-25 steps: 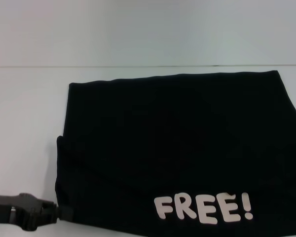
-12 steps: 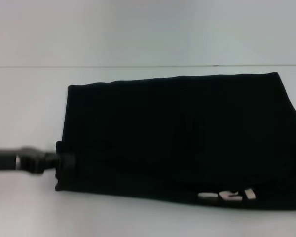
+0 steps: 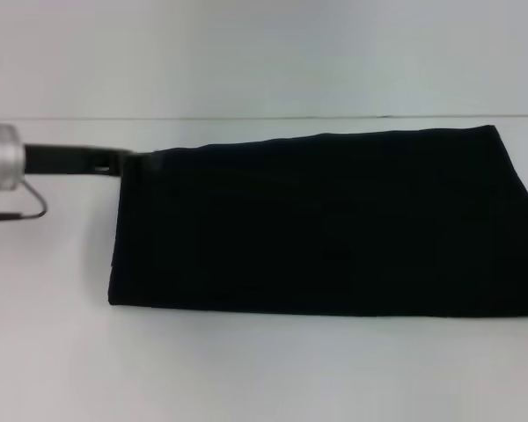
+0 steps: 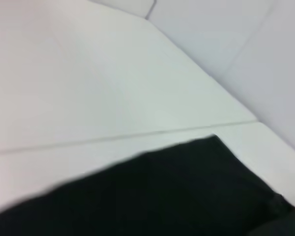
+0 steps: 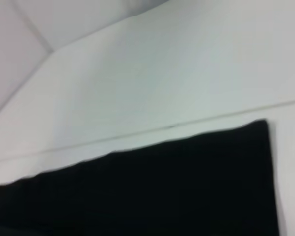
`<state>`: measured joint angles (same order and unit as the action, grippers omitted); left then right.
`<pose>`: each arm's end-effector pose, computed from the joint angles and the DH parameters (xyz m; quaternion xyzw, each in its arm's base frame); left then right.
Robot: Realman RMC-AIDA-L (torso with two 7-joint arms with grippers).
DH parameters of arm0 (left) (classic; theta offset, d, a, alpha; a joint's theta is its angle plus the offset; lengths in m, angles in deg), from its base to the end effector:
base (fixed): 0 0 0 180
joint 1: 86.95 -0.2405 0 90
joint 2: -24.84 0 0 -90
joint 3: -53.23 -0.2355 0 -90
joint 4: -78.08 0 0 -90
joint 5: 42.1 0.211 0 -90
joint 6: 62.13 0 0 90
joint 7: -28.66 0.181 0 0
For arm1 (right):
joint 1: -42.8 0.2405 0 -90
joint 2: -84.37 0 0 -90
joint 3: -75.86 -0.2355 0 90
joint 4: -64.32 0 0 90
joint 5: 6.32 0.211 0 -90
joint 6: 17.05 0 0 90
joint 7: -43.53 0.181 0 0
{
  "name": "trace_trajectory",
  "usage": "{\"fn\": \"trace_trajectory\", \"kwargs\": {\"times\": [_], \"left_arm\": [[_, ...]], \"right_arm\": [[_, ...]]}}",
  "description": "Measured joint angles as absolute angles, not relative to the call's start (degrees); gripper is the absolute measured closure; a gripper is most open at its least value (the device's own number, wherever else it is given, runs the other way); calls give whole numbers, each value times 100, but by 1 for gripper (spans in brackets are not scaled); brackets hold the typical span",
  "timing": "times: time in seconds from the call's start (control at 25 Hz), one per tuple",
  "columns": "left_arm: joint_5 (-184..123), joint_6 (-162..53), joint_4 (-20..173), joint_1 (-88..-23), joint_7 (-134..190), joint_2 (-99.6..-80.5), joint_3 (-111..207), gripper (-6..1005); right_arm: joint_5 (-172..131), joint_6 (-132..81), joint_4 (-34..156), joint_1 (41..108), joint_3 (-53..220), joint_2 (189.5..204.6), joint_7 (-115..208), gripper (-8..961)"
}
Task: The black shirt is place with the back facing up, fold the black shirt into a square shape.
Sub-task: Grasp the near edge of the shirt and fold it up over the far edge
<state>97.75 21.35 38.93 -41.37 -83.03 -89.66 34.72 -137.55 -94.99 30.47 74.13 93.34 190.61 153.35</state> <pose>-0.2323 0.4121 0.0331 -0.8649 -0.4306 -0.1818 0.1833 0.3433 0.3723 0.0985 -0.7776 0.5174 0.2027 0.2942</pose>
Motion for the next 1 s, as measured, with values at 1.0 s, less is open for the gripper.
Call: {"fn": "trace_trajectory", "kwargs": {"times": [1.0], "left_arm": [[9773,-1493,4379,-3535,-8671,-9240,2113,1000]], "right_arm": [[-13793,-6117,4061,9101,10275,19222,15598,910]]}}
